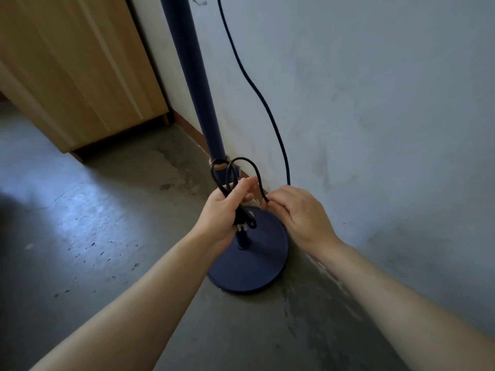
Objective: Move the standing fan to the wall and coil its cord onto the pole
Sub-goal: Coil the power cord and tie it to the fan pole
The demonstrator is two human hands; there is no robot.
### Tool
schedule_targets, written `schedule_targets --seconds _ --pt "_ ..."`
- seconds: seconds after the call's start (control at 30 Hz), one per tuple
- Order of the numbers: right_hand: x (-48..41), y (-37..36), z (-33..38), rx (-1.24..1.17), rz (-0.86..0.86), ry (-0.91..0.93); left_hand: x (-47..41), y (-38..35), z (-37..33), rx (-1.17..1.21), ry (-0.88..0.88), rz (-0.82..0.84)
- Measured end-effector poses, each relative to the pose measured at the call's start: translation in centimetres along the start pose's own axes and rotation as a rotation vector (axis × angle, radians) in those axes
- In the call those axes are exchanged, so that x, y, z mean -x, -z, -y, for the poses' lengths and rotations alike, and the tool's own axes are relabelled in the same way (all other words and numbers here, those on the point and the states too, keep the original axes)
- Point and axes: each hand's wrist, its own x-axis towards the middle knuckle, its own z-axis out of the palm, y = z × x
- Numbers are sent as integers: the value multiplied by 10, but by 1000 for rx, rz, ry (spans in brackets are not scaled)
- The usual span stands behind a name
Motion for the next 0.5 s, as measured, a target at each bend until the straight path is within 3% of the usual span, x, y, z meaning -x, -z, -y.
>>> schedule_targets --seconds 0.17,0.33,0.5 --pt "2 20 18 35 104 18 15 -14 -18 36 -13 110" --pt "-1 43 26 -68 164 74 32 -24 -38 5 -26 29" --pt "-7 48 28 -158 165 70 44 -24 -59 189 -78 -88"
